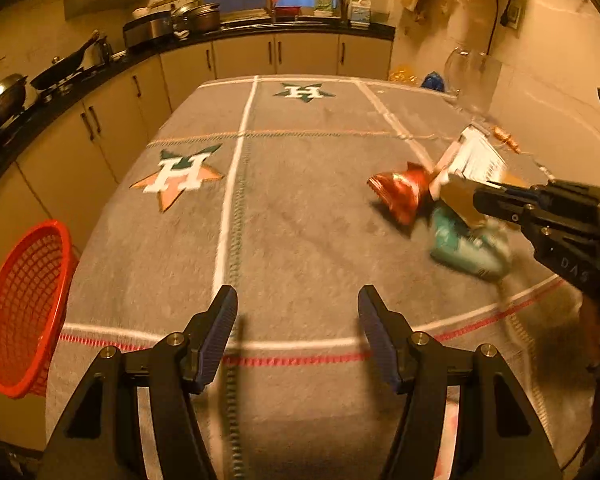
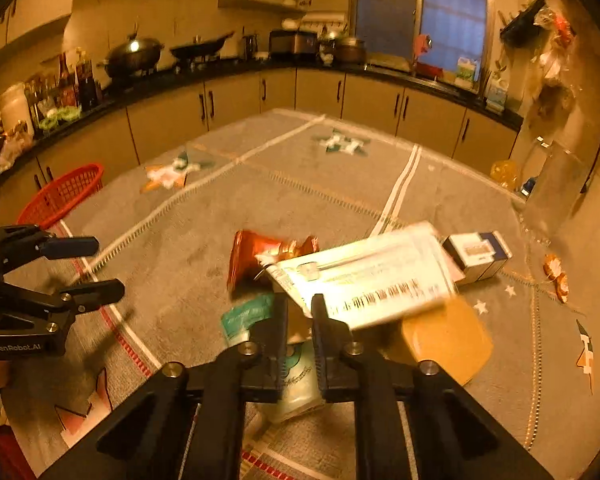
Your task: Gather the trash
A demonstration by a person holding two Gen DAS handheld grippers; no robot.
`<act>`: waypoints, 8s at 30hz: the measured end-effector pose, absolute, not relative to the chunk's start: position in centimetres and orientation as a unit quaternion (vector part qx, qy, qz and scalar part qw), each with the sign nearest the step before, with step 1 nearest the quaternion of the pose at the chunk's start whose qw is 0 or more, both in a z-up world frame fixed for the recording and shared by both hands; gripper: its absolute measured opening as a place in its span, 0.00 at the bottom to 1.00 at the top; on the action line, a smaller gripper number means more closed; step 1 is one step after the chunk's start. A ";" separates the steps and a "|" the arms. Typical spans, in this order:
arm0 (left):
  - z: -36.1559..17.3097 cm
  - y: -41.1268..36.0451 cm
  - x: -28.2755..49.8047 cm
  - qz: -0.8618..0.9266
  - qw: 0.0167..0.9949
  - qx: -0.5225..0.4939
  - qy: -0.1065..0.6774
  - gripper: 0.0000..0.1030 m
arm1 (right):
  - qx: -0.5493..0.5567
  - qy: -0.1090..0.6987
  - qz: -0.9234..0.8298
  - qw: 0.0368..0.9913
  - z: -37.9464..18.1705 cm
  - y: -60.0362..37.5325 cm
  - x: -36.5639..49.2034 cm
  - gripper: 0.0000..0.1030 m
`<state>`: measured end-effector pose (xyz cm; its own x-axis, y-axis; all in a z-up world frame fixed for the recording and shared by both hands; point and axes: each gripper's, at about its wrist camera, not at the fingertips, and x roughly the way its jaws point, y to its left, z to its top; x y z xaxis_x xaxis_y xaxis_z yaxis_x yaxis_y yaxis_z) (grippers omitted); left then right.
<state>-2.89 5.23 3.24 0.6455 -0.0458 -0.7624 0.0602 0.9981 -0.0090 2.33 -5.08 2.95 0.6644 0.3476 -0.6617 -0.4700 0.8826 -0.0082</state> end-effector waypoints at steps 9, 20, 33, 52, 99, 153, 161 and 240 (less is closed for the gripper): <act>4.5 3.1 1.5 -0.051 0.899 0.005 0.435 0.60 | 0.069 0.292 0.240 0.923 6.0 -10.9 2.1 0.04; 6.1 3.2 2.1 -0.022 0.930 -0.001 0.367 0.60 | 0.129 0.265 0.250 0.922 7.6 -12.8 1.1 0.04; 5.1 -1.4 6.2 -0.164 0.881 0.113 0.428 0.61 | 0.147 0.261 0.251 0.920 7.7 -14.0 0.9 0.04; 1.5 -1.5 8.7 -0.197 0.867 0.014 0.457 0.49 | 0.137 0.273 0.256 0.917 7.3 -12.7 1.0 0.04; 5.7 7.8 -3.4 0.003 0.947 -0.019 0.322 0.41 | -0.089 0.249 0.211 0.941 6.1 0.0 -3.7 0.04; 6.1 11.1 -7.3 0.019 0.952 -0.036 0.302 0.41 | -0.163 0.255 0.204 0.931 6.1 4.9 -5.5 0.04; 6.5 12.5 -8.1 0.032 0.954 -0.044 0.295 0.41 | -0.163 0.255 0.218 0.928 6.5 6.1 -5.4 0.04; 5.0 32.3 -10.9 0.230 0.920 -0.124 0.292 0.60 | 0.218 0.442 0.539 0.683 6.6 27.0 7.4 0.41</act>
<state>-10.85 32.31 4.96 0.7233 0.3499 -0.5953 -0.4954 0.8635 -0.0944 7.40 26.98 6.58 0.0289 0.9288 -0.3693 -0.5435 0.3247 0.7741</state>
